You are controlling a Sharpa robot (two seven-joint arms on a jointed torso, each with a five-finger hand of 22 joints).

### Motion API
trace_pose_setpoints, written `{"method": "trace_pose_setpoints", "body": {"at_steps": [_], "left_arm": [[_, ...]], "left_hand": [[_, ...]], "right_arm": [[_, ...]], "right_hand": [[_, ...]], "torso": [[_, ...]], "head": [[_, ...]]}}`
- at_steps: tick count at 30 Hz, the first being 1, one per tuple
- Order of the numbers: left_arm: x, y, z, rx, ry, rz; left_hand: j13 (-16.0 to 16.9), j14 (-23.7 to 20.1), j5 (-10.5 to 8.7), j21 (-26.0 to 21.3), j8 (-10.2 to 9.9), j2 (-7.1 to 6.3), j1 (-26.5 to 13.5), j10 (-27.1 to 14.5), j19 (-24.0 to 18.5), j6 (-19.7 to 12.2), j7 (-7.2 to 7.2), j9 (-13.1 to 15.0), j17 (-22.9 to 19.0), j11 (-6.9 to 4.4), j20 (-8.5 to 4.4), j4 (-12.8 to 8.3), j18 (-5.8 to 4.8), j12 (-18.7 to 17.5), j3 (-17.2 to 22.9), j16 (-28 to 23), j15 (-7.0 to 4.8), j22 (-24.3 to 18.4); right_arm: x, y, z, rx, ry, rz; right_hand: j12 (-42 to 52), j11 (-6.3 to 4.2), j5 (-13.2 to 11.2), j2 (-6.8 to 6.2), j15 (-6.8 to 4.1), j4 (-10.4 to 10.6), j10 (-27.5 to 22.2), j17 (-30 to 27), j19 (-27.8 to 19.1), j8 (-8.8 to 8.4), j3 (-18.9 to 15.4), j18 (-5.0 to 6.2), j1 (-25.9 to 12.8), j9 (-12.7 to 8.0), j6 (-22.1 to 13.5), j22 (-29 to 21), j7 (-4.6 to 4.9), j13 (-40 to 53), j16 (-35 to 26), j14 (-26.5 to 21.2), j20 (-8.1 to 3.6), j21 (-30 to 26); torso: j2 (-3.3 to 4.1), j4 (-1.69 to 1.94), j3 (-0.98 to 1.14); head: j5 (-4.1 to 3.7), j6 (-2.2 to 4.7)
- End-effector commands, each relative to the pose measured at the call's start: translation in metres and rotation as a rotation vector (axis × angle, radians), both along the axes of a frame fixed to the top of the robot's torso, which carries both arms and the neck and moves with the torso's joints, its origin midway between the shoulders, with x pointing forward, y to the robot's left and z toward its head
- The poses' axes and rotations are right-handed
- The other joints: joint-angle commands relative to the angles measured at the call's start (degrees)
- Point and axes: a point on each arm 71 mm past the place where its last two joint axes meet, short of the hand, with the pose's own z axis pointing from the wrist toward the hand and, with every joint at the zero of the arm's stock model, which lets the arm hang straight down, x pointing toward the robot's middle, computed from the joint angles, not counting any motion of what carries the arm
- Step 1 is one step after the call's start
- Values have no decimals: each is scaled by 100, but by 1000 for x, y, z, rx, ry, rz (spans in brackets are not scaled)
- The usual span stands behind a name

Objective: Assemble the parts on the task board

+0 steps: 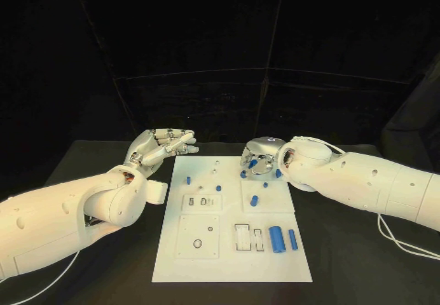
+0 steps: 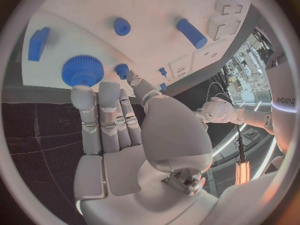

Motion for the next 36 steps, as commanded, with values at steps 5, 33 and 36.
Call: {"method": "trace_pose_setpoints", "body": {"at_steps": [5,33,36], "left_arm": [[1,1,1,-2,-5,-7],[0,2,1,-1,3,-9],[0,2,1,-1,4,-10]], "left_hand": [[-8,8,13,-21,-25,21,30,27,59,24,3,-6,8,18,0,-39,84,-28,2,-17,4,-7],[-9,8,13,-24,-28,25,29,27,60,24,4,-6,9,19,1,-42,84,-32,3,-18,5,-9],[-11,7,13,-28,-32,33,28,27,63,24,5,-7,9,20,1,-48,84,-38,6,-21,5,-12]], "right_arm": [[0,5,-1,-31,15,17],[3,7,-5,-51,41,14],[3,8,-5,-50,40,16]], "right_hand": [[46,-2,51,30,19,46,33,263,86,-2,89,-104,62,3,-18,254,-18,-3,290,66,9,209],[-53,-39,-2,52,5,140,409,1227,369,6,816,-240,3,8,135,1197,-16,-13,1289,84,10,909],[-62,-41,-12,39,5,164,434,1258,371,8,858,-244,-19,10,156,1226,-18,-12,1332,80,11,936]], "torso": [[24,9,-2],[99,19,7],[108,25,6]], "head": [[16,6],[52,-102],[47,-99]]}}
